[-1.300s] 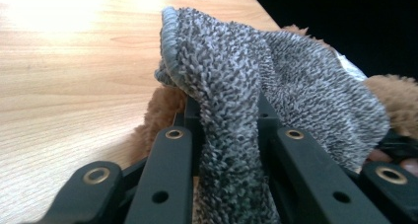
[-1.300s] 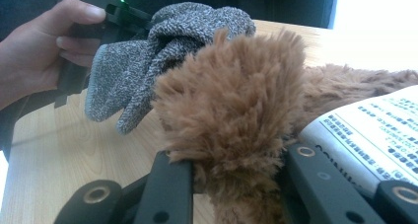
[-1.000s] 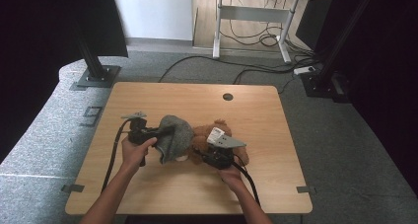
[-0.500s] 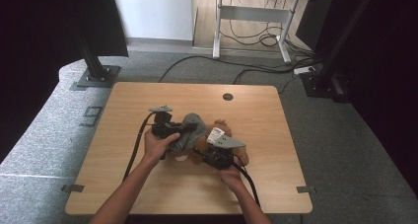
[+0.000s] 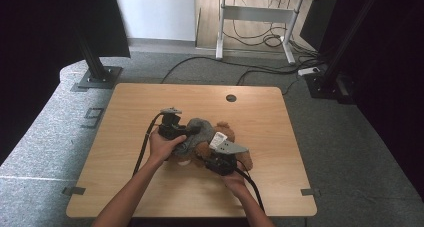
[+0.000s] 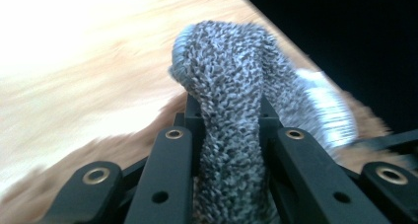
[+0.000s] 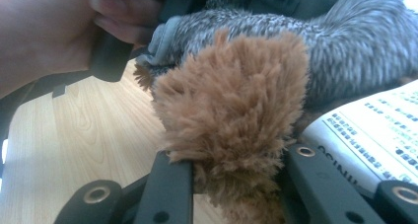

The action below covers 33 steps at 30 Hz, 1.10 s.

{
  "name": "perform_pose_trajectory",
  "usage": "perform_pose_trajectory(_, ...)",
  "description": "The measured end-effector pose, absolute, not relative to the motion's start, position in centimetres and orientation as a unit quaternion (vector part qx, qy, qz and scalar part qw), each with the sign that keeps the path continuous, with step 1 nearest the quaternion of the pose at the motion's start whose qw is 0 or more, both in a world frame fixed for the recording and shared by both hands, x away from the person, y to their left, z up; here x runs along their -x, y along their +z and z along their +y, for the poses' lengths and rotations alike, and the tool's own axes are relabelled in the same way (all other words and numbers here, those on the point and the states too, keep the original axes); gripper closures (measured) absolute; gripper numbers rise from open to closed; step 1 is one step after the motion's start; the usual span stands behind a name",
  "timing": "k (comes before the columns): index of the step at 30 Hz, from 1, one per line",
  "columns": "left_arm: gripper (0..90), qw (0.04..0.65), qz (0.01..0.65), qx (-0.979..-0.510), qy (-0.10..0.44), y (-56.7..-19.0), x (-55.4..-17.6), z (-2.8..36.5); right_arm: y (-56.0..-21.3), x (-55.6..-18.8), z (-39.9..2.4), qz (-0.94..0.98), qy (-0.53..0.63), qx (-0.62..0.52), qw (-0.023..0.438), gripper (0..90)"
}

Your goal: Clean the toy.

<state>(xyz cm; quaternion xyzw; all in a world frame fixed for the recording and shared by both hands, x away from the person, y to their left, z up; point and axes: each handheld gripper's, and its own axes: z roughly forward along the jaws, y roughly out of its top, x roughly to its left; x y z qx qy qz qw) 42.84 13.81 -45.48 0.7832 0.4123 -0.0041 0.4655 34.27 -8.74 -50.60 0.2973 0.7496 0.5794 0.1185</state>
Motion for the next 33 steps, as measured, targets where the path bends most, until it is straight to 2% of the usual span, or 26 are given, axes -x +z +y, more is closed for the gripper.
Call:
perform_pose_trajectory(22, 75.5, 0.486, 0.473, -0.734, 0.026, -47.1, -40.3, 23.5, -51.1, -34.0, -8.9, 0.747, 0.581, -0.300, 0.121, 73.0)
perform_pose_trajectory(28, 75.7, 0.512, 0.457, -0.727, 0.021, -46.7, -39.9, 23.6, -51.2, -33.9, -8.8, 0.747, 0.580, -0.301, 0.122, 73.0)
perform_pose_trajectory(33, 75.7, 0.545, 0.408, -0.733, 0.003, -44.3, -39.9, 20.5, -51.2, -33.8, -8.4, 0.747, 0.580, -0.303, 0.121, 73.1)
